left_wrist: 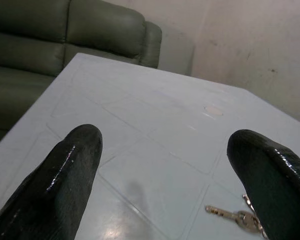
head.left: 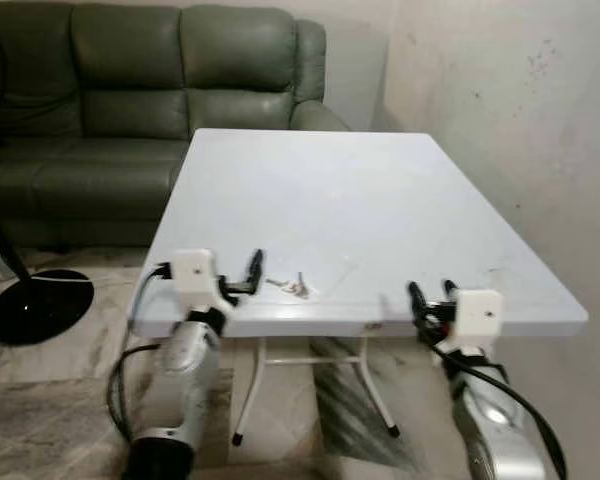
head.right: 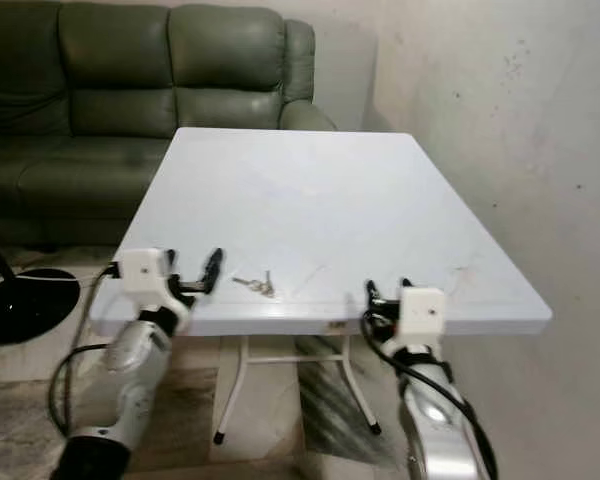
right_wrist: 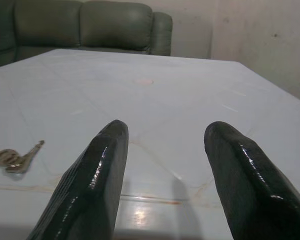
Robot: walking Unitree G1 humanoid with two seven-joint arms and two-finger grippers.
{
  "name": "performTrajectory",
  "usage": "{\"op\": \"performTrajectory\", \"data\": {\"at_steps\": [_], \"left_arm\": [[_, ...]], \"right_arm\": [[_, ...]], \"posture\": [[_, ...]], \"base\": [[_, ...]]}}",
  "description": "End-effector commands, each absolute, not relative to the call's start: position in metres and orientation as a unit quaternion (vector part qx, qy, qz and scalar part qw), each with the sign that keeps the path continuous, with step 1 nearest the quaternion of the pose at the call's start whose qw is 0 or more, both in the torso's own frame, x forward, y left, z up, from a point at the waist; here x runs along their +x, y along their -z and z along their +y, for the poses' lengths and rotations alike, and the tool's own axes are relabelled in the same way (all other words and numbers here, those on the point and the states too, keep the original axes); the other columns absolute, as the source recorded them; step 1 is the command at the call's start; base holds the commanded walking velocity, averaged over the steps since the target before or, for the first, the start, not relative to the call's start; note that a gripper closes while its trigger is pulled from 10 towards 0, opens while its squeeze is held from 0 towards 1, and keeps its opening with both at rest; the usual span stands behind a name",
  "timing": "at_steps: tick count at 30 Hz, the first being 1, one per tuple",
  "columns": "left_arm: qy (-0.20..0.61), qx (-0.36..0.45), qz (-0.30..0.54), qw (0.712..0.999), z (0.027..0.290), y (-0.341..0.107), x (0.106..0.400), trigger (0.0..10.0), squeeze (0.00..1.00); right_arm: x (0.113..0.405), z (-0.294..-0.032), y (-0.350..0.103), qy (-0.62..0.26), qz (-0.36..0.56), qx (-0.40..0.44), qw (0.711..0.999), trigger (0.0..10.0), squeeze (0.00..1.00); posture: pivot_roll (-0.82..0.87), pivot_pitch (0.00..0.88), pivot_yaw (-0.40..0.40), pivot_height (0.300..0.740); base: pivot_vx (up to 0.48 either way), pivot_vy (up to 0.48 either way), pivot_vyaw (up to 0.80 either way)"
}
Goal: Hang keys on a hook
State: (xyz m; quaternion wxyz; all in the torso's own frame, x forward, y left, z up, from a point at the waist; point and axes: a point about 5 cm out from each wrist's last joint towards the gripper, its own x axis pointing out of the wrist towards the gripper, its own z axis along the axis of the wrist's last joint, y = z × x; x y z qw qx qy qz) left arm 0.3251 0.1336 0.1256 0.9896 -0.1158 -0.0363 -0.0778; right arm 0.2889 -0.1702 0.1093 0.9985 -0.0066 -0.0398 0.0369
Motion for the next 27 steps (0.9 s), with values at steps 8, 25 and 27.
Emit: {"op": "performTrajectory", "data": {"at_steps": [8,25,27], "left_arm": [[0.094,-0.118,-0.033,0.988,0.1234,-0.1278,0.3252,10.0,0.00],[0.084,-0.114,-0.030,0.989,0.1237,-0.1271,0.3252,10.0,0.00],[0.082,-0.113,-0.029,0.990,0.1237,-0.1267,0.3254,10.0,0.00]], "right_arm": [[0.2869,-0.1779,-0.1099,-0.027,-0.038,-0.010,0.999,10.0,0.00],[0.2858,-0.1772,-0.1087,-0.029,-0.036,-0.010,0.999,10.0,0.00],[0.2861,-0.1773,-0.1087,-0.029,-0.036,-0.010,0.999,10.0,0.00]], "posture": [[-0.01,0.033,-0.037,0.740],[-0.01,0.035,-0.036,0.740],[-0.01,0.035,-0.036,0.740]], "base": [[0.000,0.347,0.00],[0.000,0.391,0.00],[0.000,0.000,0.00]]}}
